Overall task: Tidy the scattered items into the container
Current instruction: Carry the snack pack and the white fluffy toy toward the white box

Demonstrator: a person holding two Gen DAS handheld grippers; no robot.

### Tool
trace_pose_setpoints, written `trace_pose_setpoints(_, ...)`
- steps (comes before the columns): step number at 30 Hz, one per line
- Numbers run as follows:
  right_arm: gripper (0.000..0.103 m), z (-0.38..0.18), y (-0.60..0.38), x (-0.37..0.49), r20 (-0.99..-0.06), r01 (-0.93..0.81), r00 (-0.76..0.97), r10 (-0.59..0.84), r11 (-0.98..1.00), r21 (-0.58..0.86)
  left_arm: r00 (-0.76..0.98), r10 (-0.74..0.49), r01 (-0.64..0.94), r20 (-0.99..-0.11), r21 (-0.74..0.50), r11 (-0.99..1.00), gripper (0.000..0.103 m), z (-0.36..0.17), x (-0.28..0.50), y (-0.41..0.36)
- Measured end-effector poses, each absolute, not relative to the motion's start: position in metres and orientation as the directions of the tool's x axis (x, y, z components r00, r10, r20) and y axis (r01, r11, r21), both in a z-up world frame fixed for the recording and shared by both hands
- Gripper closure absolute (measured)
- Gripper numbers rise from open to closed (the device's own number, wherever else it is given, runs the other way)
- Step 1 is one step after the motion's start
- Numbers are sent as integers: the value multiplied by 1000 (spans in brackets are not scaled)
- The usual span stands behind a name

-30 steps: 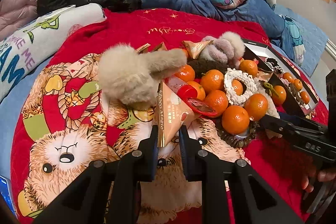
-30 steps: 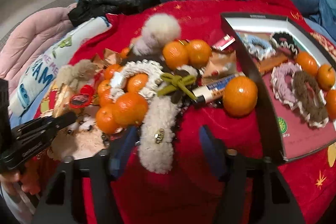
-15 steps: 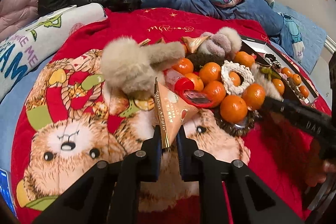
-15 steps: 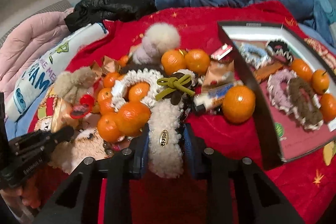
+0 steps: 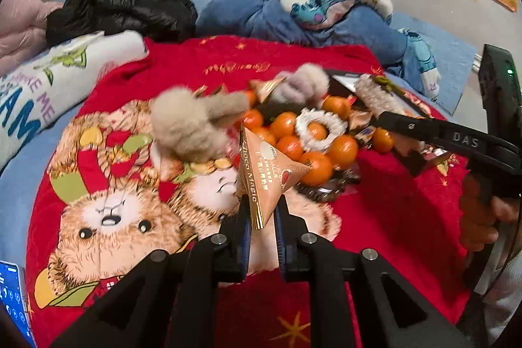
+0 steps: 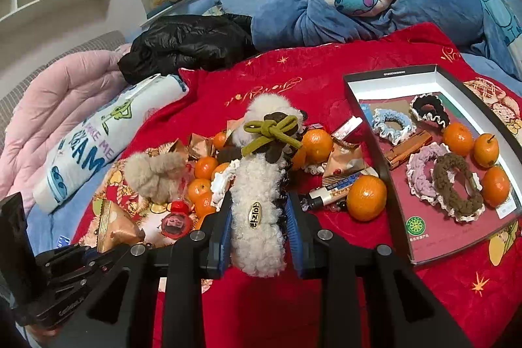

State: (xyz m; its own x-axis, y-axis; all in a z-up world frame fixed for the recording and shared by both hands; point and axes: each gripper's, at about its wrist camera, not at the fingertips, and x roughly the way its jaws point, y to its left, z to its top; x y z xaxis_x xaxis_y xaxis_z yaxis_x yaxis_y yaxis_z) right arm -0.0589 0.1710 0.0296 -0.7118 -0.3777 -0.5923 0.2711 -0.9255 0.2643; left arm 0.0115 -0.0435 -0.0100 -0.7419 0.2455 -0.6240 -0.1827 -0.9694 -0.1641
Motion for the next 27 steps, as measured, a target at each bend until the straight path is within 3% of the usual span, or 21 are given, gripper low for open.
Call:
trace_pose_setpoints(11, 75, 61, 197, -41, -493, 276, -758, -426, -895, 349, -747, 371, -289, -552, -234, -928, 89, 16, 7, 7)
trace_pose_setpoints(27, 74, 80, 323, -10, -484, 62, -853, -198, -957, 282, -691, 503, -426, -518, -270, -863, 89, 37, -11, 111)
